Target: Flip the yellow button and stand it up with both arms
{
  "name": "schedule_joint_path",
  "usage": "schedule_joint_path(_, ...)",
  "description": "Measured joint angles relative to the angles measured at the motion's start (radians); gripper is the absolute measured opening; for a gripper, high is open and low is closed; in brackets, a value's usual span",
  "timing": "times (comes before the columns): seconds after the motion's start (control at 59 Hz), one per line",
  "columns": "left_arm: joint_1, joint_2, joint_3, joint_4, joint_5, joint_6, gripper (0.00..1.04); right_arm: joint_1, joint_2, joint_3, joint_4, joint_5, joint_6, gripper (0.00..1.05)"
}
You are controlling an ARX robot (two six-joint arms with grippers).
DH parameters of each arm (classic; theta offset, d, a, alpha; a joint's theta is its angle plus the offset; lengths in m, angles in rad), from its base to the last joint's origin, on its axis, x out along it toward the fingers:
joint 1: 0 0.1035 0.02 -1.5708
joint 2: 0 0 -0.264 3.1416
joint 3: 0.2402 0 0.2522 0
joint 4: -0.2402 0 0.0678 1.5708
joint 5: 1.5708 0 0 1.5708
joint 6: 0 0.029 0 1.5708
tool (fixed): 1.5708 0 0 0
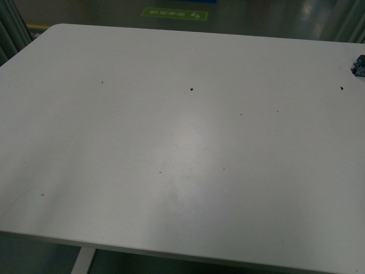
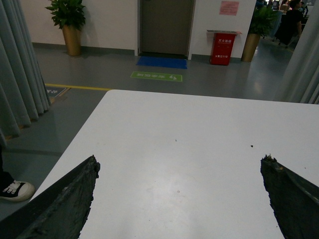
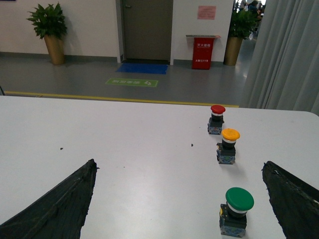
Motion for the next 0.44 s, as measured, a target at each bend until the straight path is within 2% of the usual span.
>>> schedule_joint_path(0.441, 0.000, 0.000, 0.000, 0.000, 0.000, 0.000, 0.98, 0.000, 0.000, 0.000, 0.000, 0.000, 0.000, 0.97)
